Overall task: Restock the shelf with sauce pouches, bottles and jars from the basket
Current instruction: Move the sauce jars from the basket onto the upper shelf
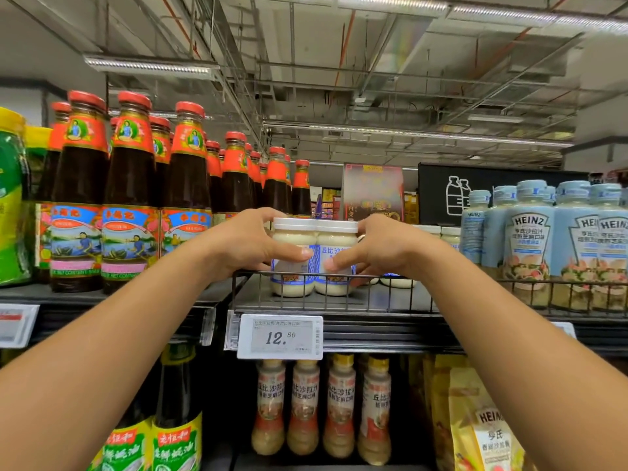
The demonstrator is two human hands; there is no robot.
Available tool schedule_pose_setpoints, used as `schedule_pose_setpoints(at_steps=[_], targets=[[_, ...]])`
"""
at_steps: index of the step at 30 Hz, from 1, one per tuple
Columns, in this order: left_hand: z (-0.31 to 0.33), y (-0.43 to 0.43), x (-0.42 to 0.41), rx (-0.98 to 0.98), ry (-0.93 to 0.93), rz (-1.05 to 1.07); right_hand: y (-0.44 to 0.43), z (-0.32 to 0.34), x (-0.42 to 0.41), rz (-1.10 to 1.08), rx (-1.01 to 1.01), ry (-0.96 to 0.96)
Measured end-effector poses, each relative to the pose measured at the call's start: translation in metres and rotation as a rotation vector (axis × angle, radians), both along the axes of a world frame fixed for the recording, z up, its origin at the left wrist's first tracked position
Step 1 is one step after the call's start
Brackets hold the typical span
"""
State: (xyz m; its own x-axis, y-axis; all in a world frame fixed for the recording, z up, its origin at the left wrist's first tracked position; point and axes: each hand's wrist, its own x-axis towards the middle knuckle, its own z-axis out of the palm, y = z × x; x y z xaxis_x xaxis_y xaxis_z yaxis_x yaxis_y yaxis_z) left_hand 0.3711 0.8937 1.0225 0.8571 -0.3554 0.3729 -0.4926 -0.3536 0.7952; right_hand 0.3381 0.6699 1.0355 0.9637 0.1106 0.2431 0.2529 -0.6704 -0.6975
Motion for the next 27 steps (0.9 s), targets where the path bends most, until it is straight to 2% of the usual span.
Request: schedule_pose_setpoints(at_steps=[9,27], targets=[[0.001,0.005,-0.005,0.056,-0.117,0.019,-0.009,0.009,-0.003,-0.118,-0.120,-0.033],[-0.004,-0.002,0.016,0.024,-0.137,0.117,0.000,0.006,0.015,-0.167,-0.061,-0.039]])
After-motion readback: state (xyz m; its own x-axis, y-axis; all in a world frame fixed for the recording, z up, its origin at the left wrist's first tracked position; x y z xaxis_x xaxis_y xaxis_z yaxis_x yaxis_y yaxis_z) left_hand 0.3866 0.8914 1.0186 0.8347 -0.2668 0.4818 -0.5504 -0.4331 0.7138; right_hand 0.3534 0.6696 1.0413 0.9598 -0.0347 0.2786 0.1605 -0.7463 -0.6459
